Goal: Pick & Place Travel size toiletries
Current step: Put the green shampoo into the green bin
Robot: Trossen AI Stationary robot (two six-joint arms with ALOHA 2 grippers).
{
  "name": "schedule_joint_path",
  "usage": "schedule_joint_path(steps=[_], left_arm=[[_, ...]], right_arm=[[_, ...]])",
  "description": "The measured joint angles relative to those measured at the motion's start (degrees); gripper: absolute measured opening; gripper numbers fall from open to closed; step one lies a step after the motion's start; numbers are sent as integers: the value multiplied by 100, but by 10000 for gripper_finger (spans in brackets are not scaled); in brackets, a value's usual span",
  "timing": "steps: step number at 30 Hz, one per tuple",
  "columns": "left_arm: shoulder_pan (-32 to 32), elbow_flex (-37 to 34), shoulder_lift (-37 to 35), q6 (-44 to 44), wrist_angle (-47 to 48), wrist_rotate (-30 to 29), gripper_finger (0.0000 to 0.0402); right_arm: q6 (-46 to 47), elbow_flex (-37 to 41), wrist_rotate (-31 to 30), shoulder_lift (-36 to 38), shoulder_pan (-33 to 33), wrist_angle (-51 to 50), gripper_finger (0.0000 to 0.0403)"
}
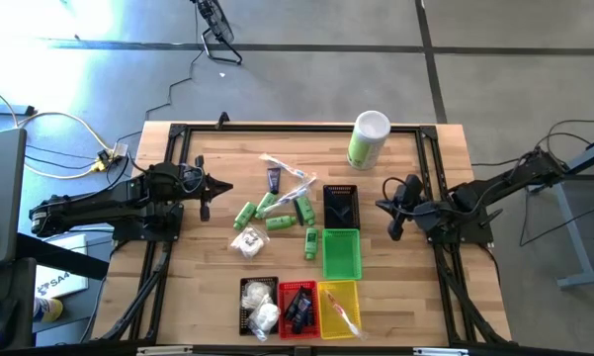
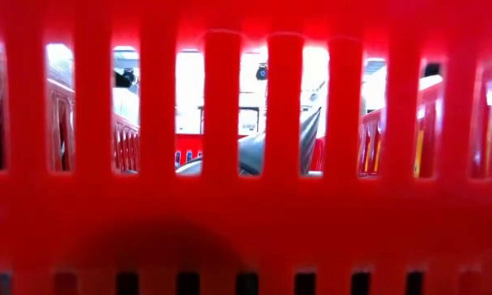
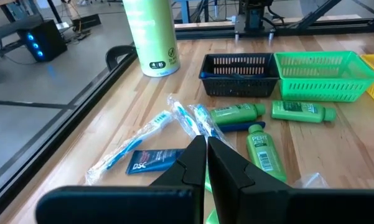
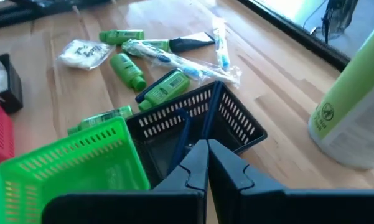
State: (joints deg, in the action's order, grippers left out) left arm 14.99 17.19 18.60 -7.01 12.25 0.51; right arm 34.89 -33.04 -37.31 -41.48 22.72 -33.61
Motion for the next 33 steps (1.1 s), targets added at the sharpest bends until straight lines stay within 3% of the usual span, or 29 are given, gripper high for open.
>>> schedule_joint_path(steps=[10,19,33], left_arm=[[1,0,1,448,-9,-2,12],[1,0,1,1751,-149,-4,12],[0,0,2,1786,-374,-6,12]], right_arm=[[-947,0,-57,480,-190,-54,2],[-1125,0,-816,558,-569,-48,2],[-1431,2,-741,612,-715,-62,2]])
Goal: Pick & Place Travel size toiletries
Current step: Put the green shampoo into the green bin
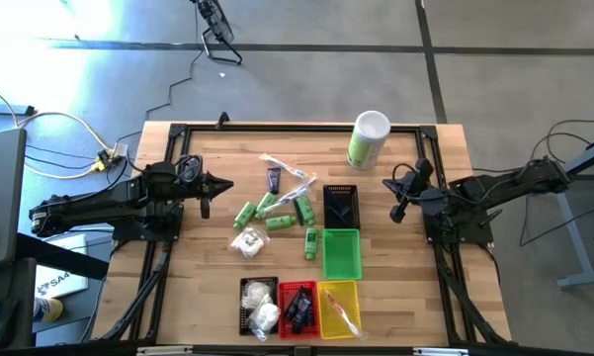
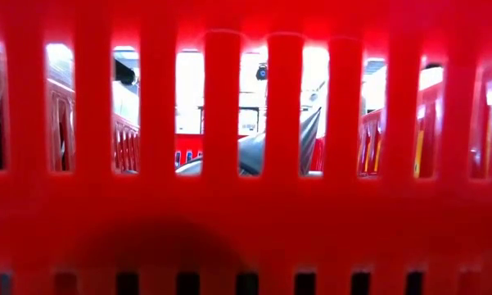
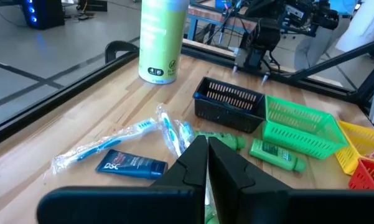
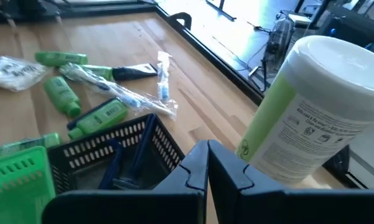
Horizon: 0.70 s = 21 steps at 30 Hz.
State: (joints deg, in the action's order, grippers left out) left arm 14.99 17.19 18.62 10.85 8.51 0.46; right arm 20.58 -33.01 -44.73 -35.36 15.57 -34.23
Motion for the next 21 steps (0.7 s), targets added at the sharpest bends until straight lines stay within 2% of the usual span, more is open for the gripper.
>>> schedule_joint_path(steps=[10,14,21], left_arm=[[-1,0,49,203,-9,19,12],[-1,0,323,297,-11,288,12],[-3,0,1079,297,-204,350,12]], right_arm=[[289,2,181,174,4,-215,2],[348,2,181,114,4,-215,2],[361,2,183,92,4,-198,2]])
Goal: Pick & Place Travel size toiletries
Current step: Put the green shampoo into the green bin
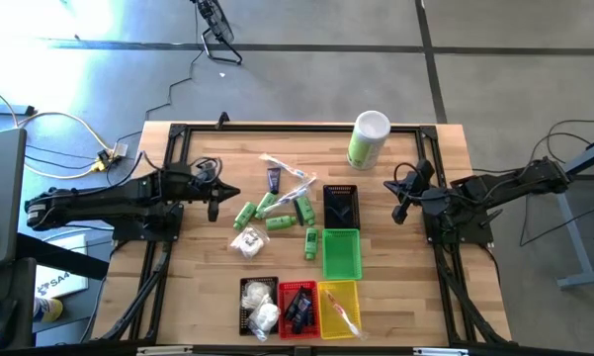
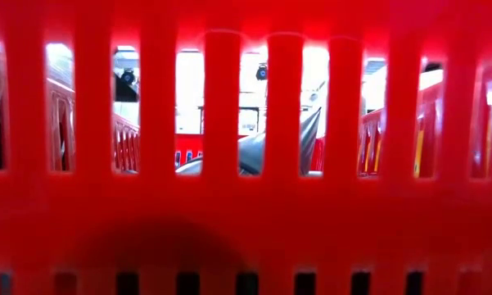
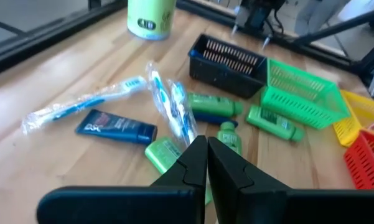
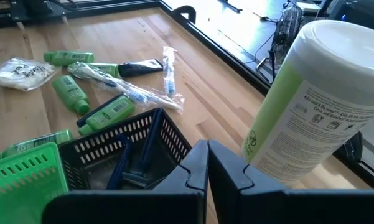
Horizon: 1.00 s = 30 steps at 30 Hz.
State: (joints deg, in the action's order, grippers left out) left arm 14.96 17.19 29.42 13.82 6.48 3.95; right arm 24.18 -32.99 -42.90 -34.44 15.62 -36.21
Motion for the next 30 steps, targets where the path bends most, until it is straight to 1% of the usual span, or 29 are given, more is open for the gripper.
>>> schedule_joint_path(steps=[8,13,15,23,26,30], left_arm=[[-25,0,609,0,-195,47,12],[-439,0,833,-96,-834,38,12],[-687,2,916,-229,-1083,-62,12],[-1518,2,1185,-656,-1697,-1002,12],[-1658,36,1280,-732,-1743,-1191,12],[-1648,70,1363,-747,-1743,-1210,12]], right_arm=[[0,0,-2,0,0,15,2],[0,0,-1,0,0,95,2],[2,0,0,0,0,96,2],[22,0,0,0,2,96,2],[22,0,0,0,0,97,2],[22,0,0,0,2,96,2]])
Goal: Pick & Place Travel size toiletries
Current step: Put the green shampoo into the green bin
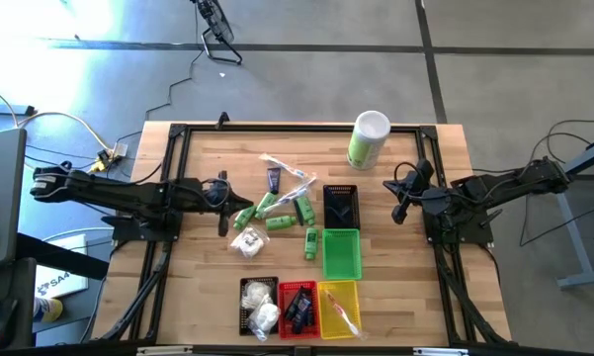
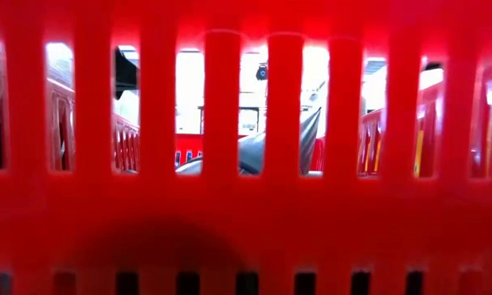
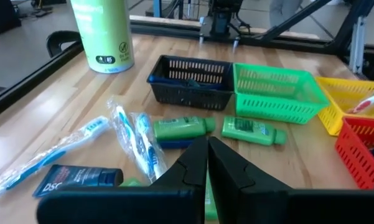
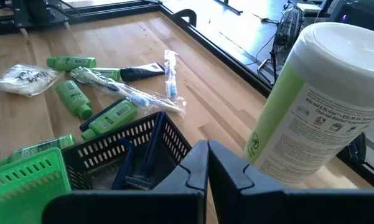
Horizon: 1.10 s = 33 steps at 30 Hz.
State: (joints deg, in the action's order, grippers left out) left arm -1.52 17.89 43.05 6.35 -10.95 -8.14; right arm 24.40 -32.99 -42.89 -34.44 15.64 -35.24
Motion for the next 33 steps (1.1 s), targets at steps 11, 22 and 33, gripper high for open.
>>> schedule_joint_path(steps=[11,22,33], left_arm=[[0,0,0,-212,-1,-31,58],[0,3,2,-330,-2,-144,227],[0,7,2,-330,-3,-142,289]], right_arm=[[0,0,0,0,-2,9,2],[0,0,0,0,-2,20,2],[56,0,1,0,-2,20,2]])
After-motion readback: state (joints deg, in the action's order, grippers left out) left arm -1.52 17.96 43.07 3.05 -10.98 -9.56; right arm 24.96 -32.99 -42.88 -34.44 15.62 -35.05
